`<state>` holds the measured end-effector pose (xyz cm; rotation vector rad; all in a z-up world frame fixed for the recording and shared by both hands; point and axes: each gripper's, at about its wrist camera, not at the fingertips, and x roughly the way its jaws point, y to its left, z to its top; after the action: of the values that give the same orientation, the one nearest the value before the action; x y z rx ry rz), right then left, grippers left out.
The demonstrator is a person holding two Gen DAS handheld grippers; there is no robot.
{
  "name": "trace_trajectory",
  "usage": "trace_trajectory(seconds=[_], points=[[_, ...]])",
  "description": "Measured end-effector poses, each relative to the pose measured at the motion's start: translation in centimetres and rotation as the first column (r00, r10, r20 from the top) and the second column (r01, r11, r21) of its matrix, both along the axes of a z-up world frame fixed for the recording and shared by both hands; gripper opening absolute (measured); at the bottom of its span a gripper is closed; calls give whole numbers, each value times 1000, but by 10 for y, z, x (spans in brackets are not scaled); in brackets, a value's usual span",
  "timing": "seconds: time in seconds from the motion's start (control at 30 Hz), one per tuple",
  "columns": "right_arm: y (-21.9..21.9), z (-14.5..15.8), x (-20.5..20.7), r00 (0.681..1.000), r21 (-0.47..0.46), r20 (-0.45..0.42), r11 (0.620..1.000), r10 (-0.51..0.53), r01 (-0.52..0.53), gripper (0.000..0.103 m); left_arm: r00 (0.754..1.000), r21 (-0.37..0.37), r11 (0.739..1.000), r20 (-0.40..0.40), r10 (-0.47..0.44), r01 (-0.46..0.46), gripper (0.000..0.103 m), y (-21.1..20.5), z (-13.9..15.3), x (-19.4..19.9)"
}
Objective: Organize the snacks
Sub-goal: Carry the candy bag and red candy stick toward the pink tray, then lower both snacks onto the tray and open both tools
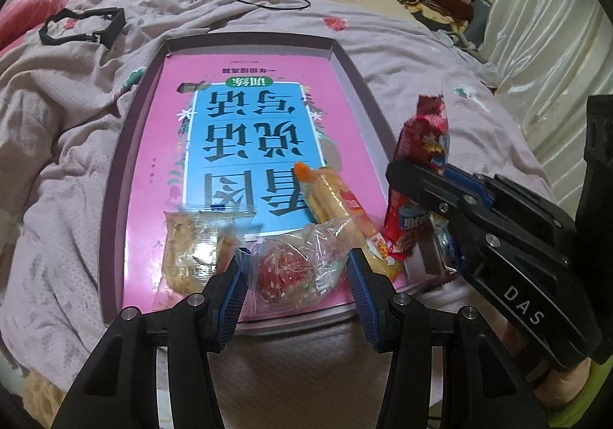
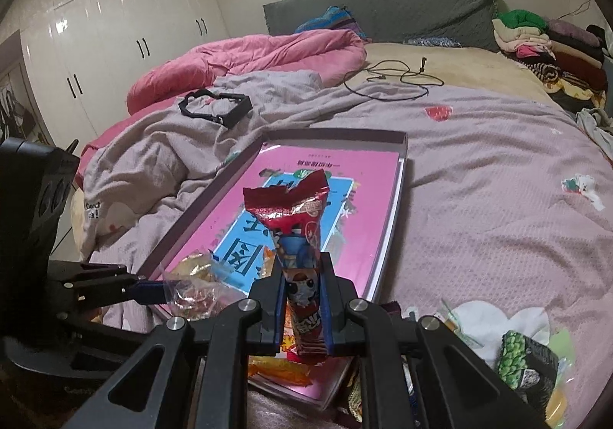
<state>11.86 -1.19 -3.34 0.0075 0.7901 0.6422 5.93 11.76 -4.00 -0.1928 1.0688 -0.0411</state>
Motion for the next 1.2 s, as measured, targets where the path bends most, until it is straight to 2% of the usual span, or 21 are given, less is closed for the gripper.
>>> trace_trajectory(seconds=[0.4,1.2], points=[[4,-16,1,997,-18,-75,1000,4,-5,15,999,3,999,8,36,-36,53,11,-5,4],[5,-25,-7,994,-21,-104,1000,15,-17,17,998,16,998,7,59,-59,53,18,-9,7]])
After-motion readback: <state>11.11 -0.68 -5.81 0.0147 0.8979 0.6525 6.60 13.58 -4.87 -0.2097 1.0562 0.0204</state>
